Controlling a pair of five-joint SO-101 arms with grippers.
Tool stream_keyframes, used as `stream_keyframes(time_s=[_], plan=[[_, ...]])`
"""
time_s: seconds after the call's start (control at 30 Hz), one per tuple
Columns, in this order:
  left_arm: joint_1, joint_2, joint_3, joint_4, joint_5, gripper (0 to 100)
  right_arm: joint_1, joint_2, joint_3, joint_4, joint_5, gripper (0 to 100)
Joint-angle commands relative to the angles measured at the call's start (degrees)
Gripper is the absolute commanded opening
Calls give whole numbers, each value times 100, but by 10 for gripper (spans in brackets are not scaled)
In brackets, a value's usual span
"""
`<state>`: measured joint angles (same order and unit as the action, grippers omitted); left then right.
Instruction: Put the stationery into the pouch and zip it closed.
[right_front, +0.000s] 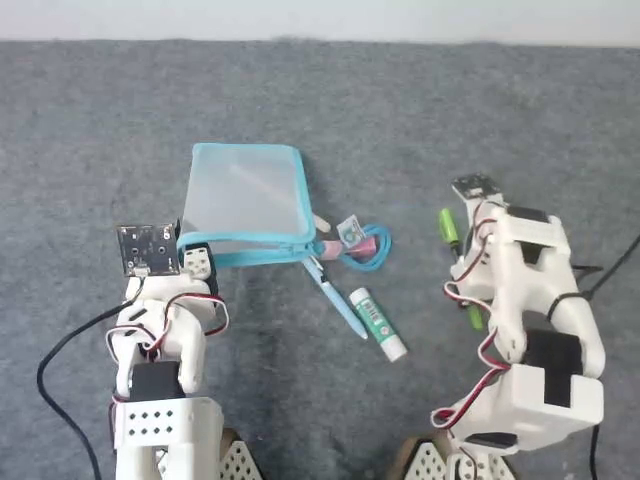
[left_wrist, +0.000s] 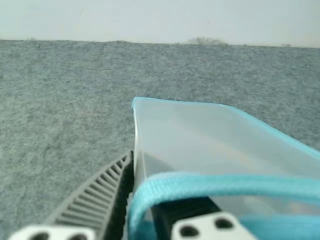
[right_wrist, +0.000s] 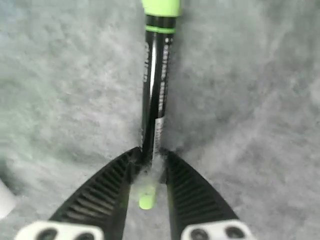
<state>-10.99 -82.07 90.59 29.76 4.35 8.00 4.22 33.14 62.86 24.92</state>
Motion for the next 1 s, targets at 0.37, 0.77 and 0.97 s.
stream_keyframes(time_s=[0.37, 0.77, 0.97], plan=[[299, 0, -110, -202, 26, 12, -1059, -3231, 220, 1455, 105, 7], [448, 26, -110, -185, 35, 12, -3890, -5270, -1020, 3688, 79, 7], [448, 35, -110, -185, 35, 12, -5323, -5402, -1081, 3864, 70, 7]])
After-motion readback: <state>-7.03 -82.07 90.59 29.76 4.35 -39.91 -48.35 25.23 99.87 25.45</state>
